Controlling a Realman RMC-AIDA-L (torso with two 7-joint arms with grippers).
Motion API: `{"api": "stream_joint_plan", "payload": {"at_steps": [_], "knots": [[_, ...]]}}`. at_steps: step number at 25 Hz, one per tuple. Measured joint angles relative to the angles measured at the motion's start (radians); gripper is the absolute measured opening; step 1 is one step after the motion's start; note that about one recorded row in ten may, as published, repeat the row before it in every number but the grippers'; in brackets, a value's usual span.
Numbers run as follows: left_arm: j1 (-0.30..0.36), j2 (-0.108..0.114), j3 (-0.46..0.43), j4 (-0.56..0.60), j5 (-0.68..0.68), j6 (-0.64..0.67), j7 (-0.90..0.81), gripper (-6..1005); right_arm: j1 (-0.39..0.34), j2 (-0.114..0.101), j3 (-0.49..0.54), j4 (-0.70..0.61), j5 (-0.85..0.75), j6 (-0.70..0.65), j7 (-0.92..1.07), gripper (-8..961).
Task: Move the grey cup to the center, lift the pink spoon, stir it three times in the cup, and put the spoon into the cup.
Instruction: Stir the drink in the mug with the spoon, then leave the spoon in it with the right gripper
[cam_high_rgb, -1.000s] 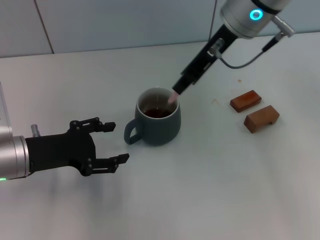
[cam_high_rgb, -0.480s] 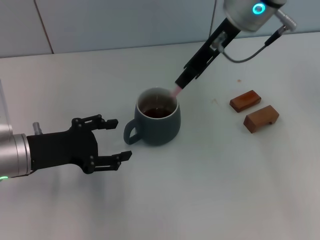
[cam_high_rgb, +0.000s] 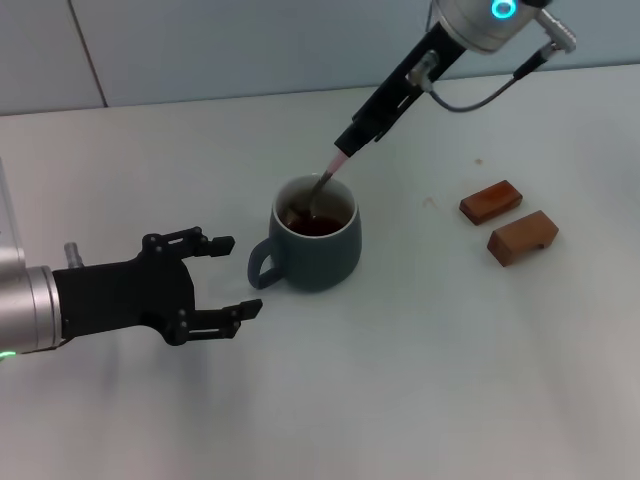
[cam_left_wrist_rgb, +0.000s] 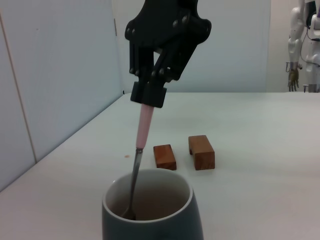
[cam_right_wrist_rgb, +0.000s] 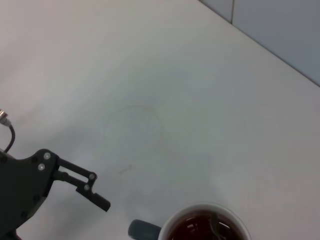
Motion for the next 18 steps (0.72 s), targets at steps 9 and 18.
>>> {"api": "stream_joint_plan", "payload": {"at_steps": [9, 18], "knots": [[-0.002, 0.001, -0.006, -0.002, -0.037, -0.006, -0.003, 818, -0.195, 0.045, -0.046, -0.275, 0.093, -0.01, 0.002, 249], [0.013, 0.003, -0.007, -0.009, -0.08, -0.012, -0.005, 818, -0.691, 0.045, -0.035, -0.676, 0.596, 0.031, -0.284, 603]]}}
